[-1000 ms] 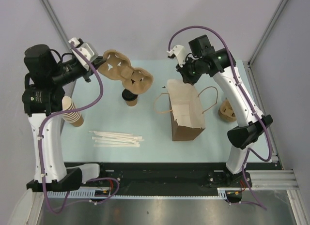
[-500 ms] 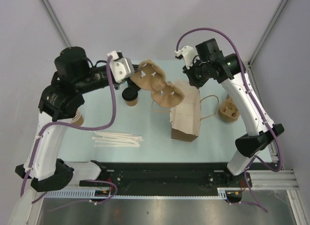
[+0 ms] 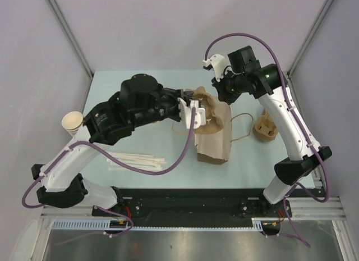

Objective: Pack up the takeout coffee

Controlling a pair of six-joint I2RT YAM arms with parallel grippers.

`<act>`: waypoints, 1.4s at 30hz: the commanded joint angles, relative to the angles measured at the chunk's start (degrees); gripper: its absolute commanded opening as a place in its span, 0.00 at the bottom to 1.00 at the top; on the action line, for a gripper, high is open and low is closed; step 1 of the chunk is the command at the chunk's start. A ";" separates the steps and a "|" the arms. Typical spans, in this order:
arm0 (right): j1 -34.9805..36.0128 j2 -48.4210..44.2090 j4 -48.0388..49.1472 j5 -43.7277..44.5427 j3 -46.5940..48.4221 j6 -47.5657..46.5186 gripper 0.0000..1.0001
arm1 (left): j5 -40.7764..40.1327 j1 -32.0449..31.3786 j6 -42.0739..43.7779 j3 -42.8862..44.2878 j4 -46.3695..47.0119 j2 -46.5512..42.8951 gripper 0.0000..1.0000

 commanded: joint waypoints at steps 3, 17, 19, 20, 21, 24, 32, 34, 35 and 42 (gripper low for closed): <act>0.87 -3.26 -0.86 -4.51 -0.12 0.18 0.00 | -9.36 -3.99 5.06 -3.26 1.76 1.32 0.00; 1.05 -3.62 -2.53 -11.28 -0.30 -1.58 0.00 | -8.14 -10.05 5.15 -9.33 -0.79 7.55 0.00; 0.96 -3.79 -2.88 -12.33 -0.21 -1.93 0.00 | -6.39 -10.32 4.63 -8.28 -3.59 8.79 0.00; 1.04 -3.79 -2.97 -12.69 -0.21 -2.28 0.00 | -4.11 -10.32 4.37 -6.54 -5.26 9.84 0.00; 0.96 -4.14 -3.23 -13.04 -0.21 -2.37 0.00 | -2.87 -10.41 3.84 -5.48 -8.23 10.46 0.00; 1.05 -4.58 -4.19 -14.97 0.23 -2.81 0.00 | -0.15 -10.41 1.82 -1.35 -12.55 11.52 0.00; 0.17 -5.81 -4.99 -19.98 1.72 -3.25 0.00 | 2.85 -10.41 -2.84 9.37 -21.26 14.15 0.00; -0.18 -5.64 -5.16 -21.21 2.25 -3.33 0.00 | 3.38 -10.41 -3.63 10.70 -22.85 15.21 0.00; -0.19 -5.46 -5.08 -21.21 2.25 -3.51 0.00 | 3.21 -10.41 -3.72 10.53 -22.94 15.38 0.00; 0.34 -5.11 -5.95 -23.93 -0.64 -4.65 0.00 | 0.48 -10.32 -3.11 3.33 -18.64 14.33 0.00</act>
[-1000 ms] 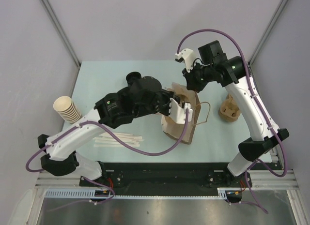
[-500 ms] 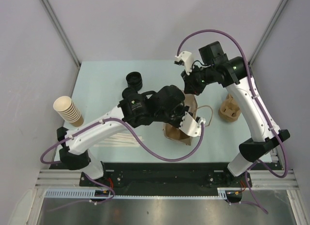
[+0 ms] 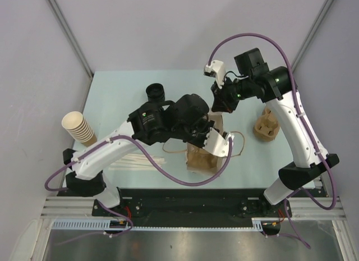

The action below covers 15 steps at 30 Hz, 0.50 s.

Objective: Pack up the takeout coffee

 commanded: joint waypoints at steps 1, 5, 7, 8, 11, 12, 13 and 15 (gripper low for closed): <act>0.39 -1.31 -1.04 -3.52 -1.28 -1.27 0.00 | -0.81 -0.09 -1.34 -3.47 1.76 0.23 0.00; 0.91 -1.13 -1.39 -4.32 -2.78 -2.41 0.00 | -1.51 1.22 -0.99 -8.03 6.84 -0.64 0.01; 1.26 -1.04 -1.83 -4.75 -2.60 -3.02 0.00 | -1.78 1.84 0.76 -9.88 8.61 -1.26 0.02; 1.27 -1.13 -2.09 -4.76 -2.69 -3.20 0.00 | -1.78 2.54 1.38 -11.20 10.18 -1.52 0.02; 1.44 -1.04 -2.35 -5.19 -2.69 -3.64 0.00 | -1.69 3.69 2.61 -12.52 12.30 -1.53 0.02; 1.35 -0.96 -2.36 -5.37 -2.60 -3.64 0.00 | -1.95 3.78 3.23 -12.79 12.83 -1.35 0.01; 1.44 -0.78 -2.27 -5.37 -2.52 -3.64 0.00 | -1.96 3.86 3.58 -13.31 13.36 -1.52 0.01; 1.44 -0.52 -2.27 -5.11 -2.25 -3.47 0.00 | -2.04 3.87 5.24 -16.21 16.34 -2.14 0.00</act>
